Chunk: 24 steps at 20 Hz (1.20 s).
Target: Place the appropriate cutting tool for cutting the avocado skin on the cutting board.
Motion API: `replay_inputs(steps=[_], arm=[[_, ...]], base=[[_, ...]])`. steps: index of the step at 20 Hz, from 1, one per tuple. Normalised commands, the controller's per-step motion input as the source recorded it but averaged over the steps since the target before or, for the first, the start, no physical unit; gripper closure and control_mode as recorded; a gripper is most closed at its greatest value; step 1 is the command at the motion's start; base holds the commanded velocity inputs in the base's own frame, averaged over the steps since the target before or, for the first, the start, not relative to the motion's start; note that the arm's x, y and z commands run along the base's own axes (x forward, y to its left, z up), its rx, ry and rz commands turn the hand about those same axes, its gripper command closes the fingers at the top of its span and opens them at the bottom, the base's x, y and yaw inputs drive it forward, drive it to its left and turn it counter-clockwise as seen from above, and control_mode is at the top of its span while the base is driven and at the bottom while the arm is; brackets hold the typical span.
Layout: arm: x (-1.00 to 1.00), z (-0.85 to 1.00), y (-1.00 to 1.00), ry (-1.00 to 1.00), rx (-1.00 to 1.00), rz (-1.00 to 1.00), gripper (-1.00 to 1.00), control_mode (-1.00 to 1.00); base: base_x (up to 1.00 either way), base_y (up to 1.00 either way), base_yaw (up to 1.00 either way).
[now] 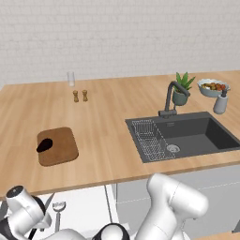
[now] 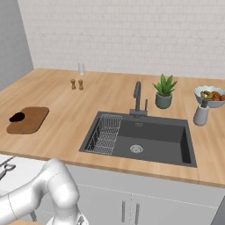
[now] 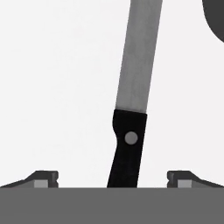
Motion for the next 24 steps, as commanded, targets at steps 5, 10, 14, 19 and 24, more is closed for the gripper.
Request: replay_inputs(steps=[5,10,14,19,24], arm=[[-0.05,-0.29,0.0,0.0,0.0,0.0,-1.0,-1.0],[0.0,-0.1,0.0,0.0,0.0,0.0,1.0,-1.0],[0.0,-0.01,0.0,0.0,0.0,0.0,1.0,-1.0],[-0.09,-0.14,0.0,0.0,0.0,0.0,1.0,-1.0],[-0.15,-0.11,0.0,0.0,0.0,0.0,1.0,-1.0]], base=[[0.0,0.0,0.0],[0.0,0.0,0.0],[0.0,0.0,0.0],[0.0,0.0,0.0],[0.0,0.0,0.0]])
